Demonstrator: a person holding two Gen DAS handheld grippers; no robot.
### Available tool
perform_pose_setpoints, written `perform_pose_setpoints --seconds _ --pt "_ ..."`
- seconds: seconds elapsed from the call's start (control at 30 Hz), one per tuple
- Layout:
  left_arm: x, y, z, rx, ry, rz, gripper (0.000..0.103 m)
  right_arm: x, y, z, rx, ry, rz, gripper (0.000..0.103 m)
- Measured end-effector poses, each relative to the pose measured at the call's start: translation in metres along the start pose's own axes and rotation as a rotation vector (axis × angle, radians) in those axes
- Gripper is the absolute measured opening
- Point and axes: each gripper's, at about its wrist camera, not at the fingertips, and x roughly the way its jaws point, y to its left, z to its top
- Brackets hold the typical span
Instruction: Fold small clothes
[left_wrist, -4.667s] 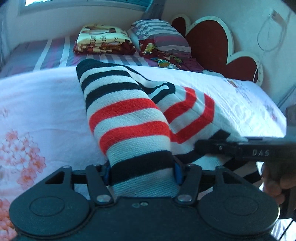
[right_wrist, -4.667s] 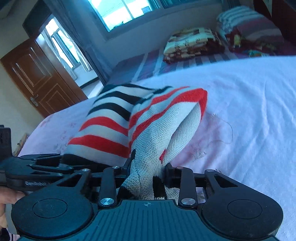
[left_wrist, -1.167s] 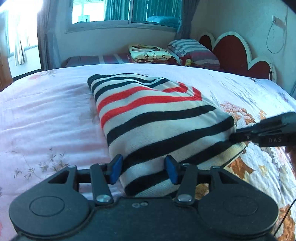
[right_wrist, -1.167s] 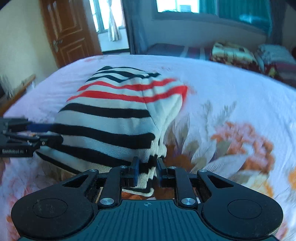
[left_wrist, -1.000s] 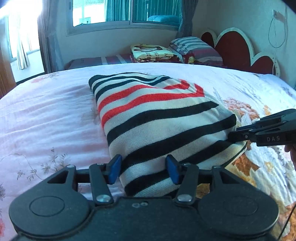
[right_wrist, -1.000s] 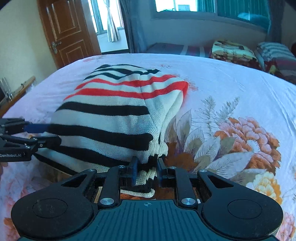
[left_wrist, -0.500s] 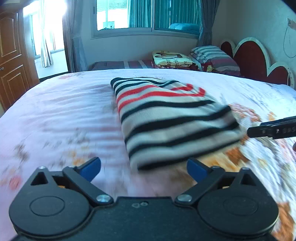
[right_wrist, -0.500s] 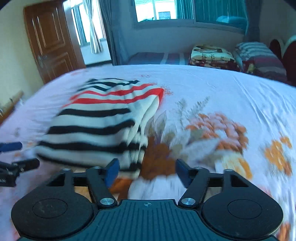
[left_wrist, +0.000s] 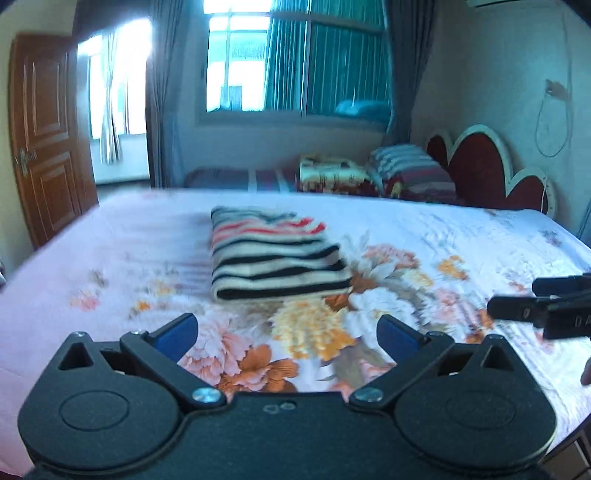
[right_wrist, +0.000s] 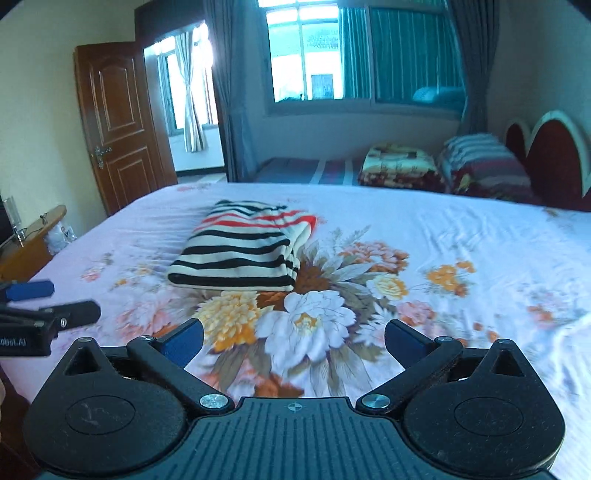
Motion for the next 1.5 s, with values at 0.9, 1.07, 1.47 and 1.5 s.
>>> perform_pose_setpoints --seconds 0.9,1.07,1.47,1.5 --pt "-0.092 -0.032 -0.008 0.021 -0.114 0.005 0.102 -0.104 0.014 -0.008 -0.047 -0.14 0.014 0.103" --pt "-0.092 -0.03 -0.008 0.02 -0.118 0.005 0.102 -0.101 0.015 -0.006 -0.065 -0.136 0.02 0.103" --pt "-0.093 -0.03 -0.007 0.026 -0.127 0.001 0.102 -0.104 0.012 -0.004 -0.065 -0.172 0.02 0.103" --pt "-0.093 -0.031 -0.007 0.027 -0.127 0.0 0.102 -0.104 0.011 -0.004 -0.064 -0.172 0.018 0.103"
